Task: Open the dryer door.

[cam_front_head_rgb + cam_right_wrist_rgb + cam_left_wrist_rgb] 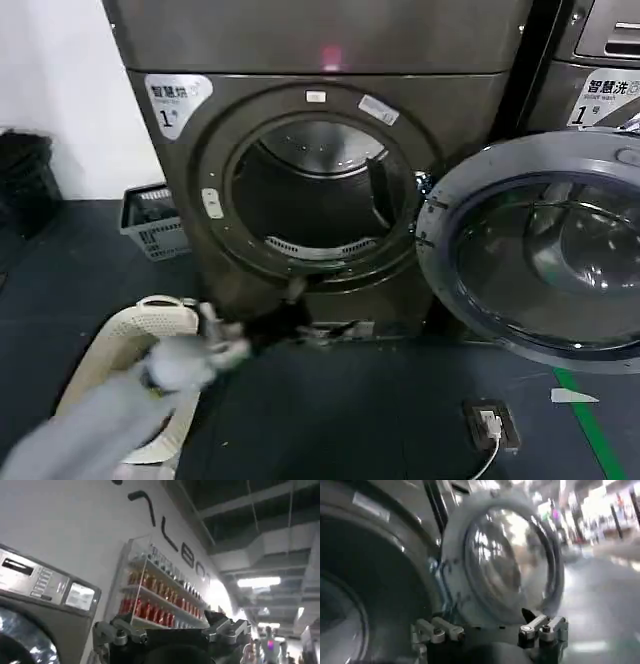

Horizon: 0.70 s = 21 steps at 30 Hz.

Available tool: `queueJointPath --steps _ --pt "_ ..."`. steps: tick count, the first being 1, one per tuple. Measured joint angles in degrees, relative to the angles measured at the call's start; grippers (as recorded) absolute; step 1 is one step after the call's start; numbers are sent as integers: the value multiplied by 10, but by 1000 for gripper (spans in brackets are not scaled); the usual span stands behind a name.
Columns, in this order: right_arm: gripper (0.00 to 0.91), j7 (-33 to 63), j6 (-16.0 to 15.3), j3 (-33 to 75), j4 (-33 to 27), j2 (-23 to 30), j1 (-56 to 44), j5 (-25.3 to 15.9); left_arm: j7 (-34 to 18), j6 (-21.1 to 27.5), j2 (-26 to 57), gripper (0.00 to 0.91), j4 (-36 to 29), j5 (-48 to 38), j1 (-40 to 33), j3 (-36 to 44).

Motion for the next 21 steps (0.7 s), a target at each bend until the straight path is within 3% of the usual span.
queueJointPath --steps 5,12,17,21 --pt "907 31 8 14 -3 -6 -6 -1 34 3 84 907 19 47 42 -47" --pt "907 40 11 38 -15 -9 -13 -2 84 56 180 907 76 74 65 -93" --pt "907 39 10 43 -14 -10 -12 -2 141 92 232 907 127 108 77 -133" --pt "907 39 8 38 -17 -8 -5 -2 192 86 265 907 149 136 83 -149"
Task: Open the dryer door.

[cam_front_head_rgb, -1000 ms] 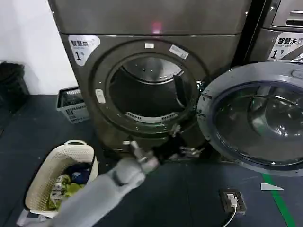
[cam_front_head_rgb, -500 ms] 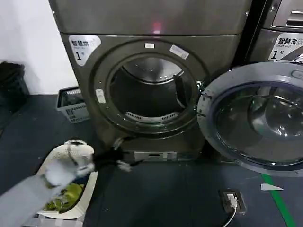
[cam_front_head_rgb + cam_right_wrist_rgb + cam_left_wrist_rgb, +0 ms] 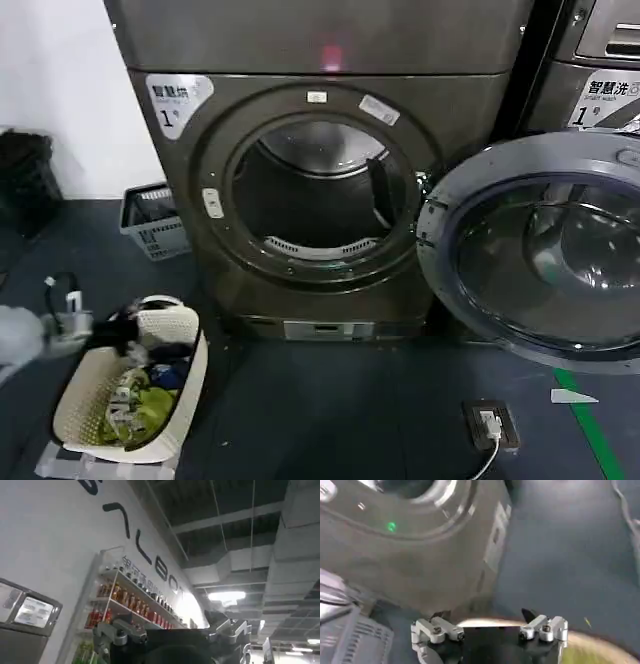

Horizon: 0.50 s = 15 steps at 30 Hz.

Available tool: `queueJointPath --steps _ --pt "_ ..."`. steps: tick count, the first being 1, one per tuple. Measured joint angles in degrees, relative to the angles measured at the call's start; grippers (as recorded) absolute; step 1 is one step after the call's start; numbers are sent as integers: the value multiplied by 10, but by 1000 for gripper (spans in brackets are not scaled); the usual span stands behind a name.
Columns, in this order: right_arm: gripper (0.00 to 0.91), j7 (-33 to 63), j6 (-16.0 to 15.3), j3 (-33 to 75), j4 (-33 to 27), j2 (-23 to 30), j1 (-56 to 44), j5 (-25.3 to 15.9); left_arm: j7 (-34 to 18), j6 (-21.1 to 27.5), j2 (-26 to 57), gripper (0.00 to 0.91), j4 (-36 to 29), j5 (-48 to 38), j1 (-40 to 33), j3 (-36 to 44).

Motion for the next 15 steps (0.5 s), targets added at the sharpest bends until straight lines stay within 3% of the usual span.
queueJointPath --steps 8,15 --pt "907 -1 2 3 -5 2 5 -14 3 -9 38 907 18 15 0 18" --pt "907 -1 8 14 -5 3 5 -30 -8 -21 61 907 37 49 -5 83"
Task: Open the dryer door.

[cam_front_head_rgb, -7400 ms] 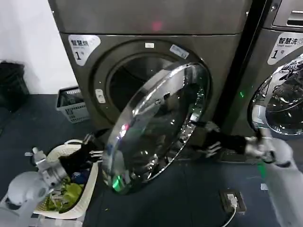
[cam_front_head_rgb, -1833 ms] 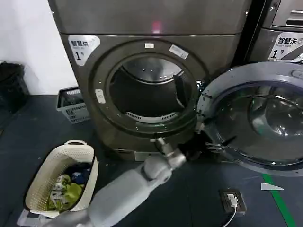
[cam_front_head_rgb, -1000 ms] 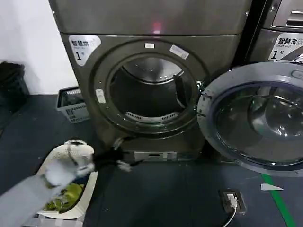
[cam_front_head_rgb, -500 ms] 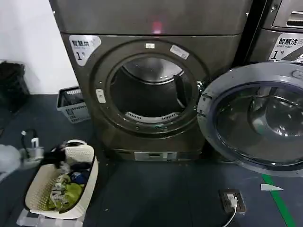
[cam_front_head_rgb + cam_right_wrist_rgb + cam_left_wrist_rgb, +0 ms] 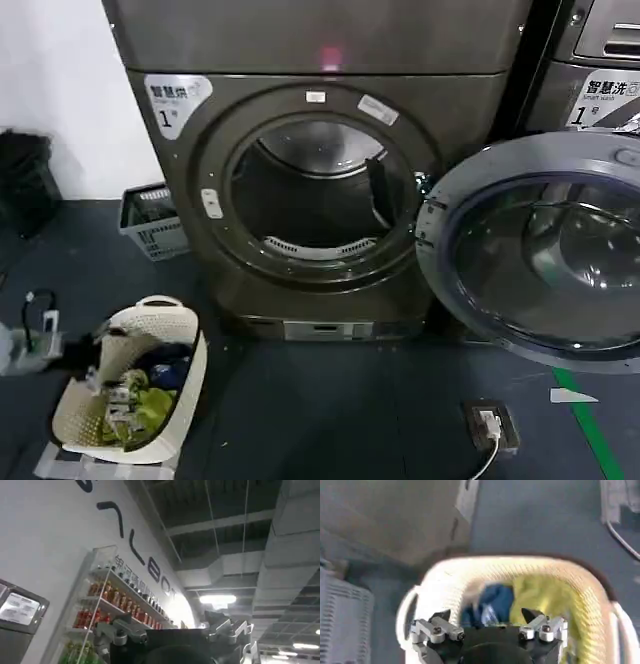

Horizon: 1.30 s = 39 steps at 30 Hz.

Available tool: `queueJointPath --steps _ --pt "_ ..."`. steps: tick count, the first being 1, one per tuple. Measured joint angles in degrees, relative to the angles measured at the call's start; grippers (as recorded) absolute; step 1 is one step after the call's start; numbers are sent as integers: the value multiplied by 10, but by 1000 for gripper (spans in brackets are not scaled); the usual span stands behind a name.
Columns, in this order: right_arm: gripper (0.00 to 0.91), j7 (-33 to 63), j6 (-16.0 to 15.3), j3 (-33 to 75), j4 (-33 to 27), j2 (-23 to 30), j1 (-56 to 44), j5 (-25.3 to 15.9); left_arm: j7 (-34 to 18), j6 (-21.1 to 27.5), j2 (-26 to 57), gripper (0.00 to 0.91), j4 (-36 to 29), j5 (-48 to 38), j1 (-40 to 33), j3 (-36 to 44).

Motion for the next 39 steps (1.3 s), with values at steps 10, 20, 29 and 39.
queueJointPath --steps 10,20,29,39 --pt "907 0 2 5 -1 0 0 -3 4 -5 21 907 18 44 3 40" --pt "907 -2 2 5 3 4 -1 -3 4 -2 34 907 17 44 3 43" --pt "907 -3 3 4 4 6 -1 -4 15 -9 37 907 25 62 0 41" --pt "907 -4 5 8 2 4 -6 -5 16 -6 42 907 19 65 1 41"
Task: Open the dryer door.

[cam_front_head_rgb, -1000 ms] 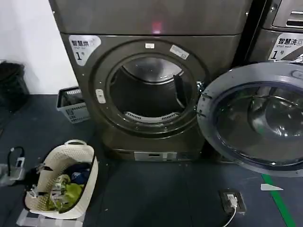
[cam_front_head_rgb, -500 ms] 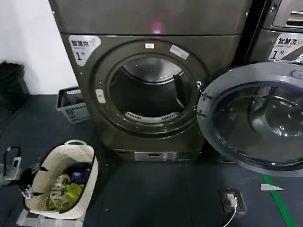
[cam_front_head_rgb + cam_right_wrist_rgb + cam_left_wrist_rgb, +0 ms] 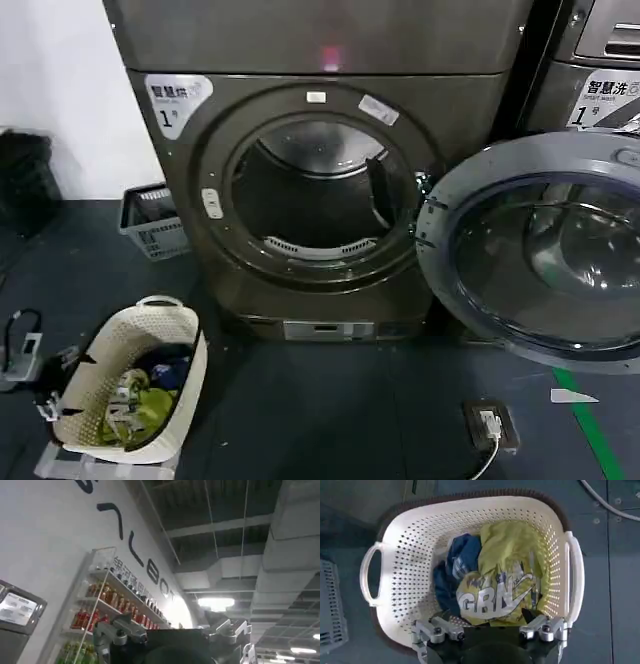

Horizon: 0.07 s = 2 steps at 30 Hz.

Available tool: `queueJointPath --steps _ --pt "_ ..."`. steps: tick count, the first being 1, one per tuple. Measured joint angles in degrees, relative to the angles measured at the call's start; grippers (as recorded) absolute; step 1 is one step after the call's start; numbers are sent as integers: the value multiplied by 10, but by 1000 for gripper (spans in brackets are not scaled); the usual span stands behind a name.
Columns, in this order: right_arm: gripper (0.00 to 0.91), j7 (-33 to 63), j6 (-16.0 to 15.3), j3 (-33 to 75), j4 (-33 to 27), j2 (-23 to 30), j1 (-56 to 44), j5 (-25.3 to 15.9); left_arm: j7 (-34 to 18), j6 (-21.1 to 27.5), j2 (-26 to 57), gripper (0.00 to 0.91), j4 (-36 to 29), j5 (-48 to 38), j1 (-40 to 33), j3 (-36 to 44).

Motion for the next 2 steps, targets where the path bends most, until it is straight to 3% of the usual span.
queueJointPath --steps 2 --pt "907 0 0 1 -1 0 0 0 1 0 1 907 0 0 -1 0"
